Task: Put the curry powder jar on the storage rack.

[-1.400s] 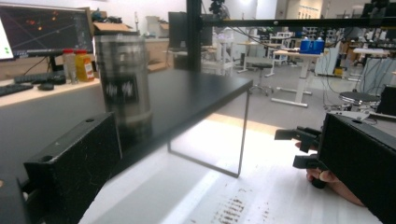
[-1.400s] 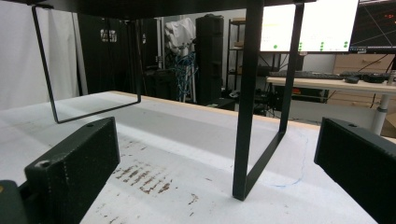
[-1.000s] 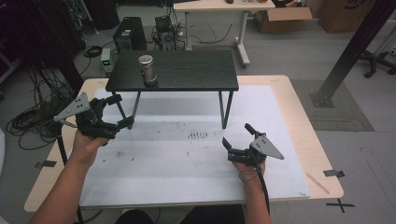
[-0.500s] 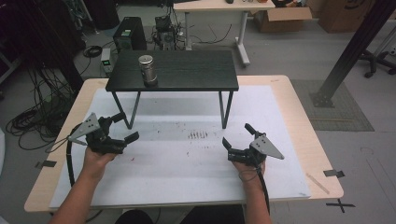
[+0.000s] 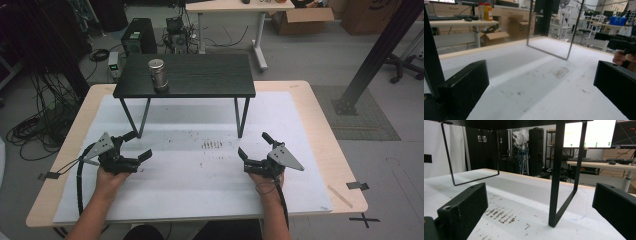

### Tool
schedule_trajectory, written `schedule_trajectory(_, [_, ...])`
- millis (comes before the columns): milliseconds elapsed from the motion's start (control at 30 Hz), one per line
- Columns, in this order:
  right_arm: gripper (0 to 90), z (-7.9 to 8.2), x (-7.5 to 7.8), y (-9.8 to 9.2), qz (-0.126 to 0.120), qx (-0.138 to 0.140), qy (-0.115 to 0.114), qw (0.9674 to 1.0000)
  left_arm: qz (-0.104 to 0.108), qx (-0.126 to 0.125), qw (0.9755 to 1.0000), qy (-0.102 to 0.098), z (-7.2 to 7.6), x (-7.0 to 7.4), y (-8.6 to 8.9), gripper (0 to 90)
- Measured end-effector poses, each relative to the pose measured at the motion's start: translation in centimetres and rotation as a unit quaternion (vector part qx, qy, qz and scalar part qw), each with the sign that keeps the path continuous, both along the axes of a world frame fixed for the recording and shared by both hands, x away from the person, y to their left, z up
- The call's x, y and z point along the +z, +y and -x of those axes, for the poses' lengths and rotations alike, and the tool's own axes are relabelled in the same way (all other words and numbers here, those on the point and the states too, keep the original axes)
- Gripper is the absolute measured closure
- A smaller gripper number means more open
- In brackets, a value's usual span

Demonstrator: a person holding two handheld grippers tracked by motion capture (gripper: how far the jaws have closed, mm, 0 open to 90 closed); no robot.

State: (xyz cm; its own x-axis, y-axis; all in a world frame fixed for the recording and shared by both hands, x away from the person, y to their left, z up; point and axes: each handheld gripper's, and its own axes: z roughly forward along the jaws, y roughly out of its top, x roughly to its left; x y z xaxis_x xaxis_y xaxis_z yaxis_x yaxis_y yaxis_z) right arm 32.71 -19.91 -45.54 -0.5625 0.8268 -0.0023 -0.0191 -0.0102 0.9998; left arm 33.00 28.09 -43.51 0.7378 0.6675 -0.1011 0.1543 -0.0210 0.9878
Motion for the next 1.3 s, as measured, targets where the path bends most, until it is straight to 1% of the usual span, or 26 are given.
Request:
schedule_trajectory(167, [0.0,0.0,0.0,0.0,0.001,0.0,0.0,1.0,-0.002,0.013,0.9999,0.0,0.3,-1.1,-0.1,0.3])
schedule_trajectory(200, [0.0,0.0,0.0,0.0,0.001,0.0,0.0,1.0,-0.002,0.013,0.9999,0.0,0.3,-1.1,-0.1,0.4])
schedule_trajectory(233, [0.0,0.0,0.0,0.0,0.001,0.0,0.0,1.0,-0.004,0.02,0.9998,-0.004,0.5,-1.5,-0.1,0.4])
schedule_trajectory(267, [0.0,0.0,0.0,0.0,0.001,0.001,0.0,1.0,-0.002,0.023,0.9997,-0.01,0.6,-1.5,-0.1,0.5])
schedule_trajectory(400, [0.0,0.0,0.0,0.0,0.002,0.0,0.0,1.0,0.001,0.026,0.9995,-0.02,0.8,-1.6,0.0,0.6])
schedule_trajectory(467, [0.0,0.0,0.0,0.0,0.003,0.0,0.0,1.0,0.0,0.043,0.9985,-0.033,1.2,-1.7,-0.2,0.4])
schedule_trajectory(533, [0.0,0.0,0.0,0.1,0.003,0.0,0.0,1.0,-0.003,0.059,0.9967,-0.056,1.6,-1.8,-0.3,0.2])
schedule_trajectory(600, [0.0,0.0,0.0,0.0,0.003,0.0,0.0,1.0,-0.005,0.066,0.995,-0.075,2.0,-1.9,-0.4,0.2])
schedule_trajectory(667, [0.0,0.0,0.0,0.1,0.004,0.0,0.0,1.0,-0.002,0.068,0.995,-0.073,2.0,-1.9,-0.3,0.2])
schedule_trajectory(733, [0.0,-0.1,0.0,0.0,0.003,0.0,0.003,1.0,-0.001,0.069,0.9948,-0.075,2.1,-1.9,-0.3,0.2])
schedule_trajectory(1033, [0.0,0.0,0.0,0.0,0.003,0.0,0.001,1.0,-0.004,0.071,0.9944,-0.077,2.1,-1.9,-0.4,0.2])
schedule_trajectory(1100, [0.0,0.0,0.0,0.1,0.006,0.0,0.001,1.0,-0.002,0.072,0.9946,-0.075,2.1,-1.9,-0.4,0.2])
schedule_trajectory(1200, [0.0,0.0,0.0,0.0,0.003,0.0,0.002,1.0,-0.006,0.073,0.9943,-0.078,2.1,-1.9,-0.4,0.2])
schedule_trajectory(1300, [0.0,-0.1,0.0,0.1,0.004,0.0,0.003,1.0,-0.004,0.074,0.9943,-0.077,2.1,-1.9,-0.4,0.2])
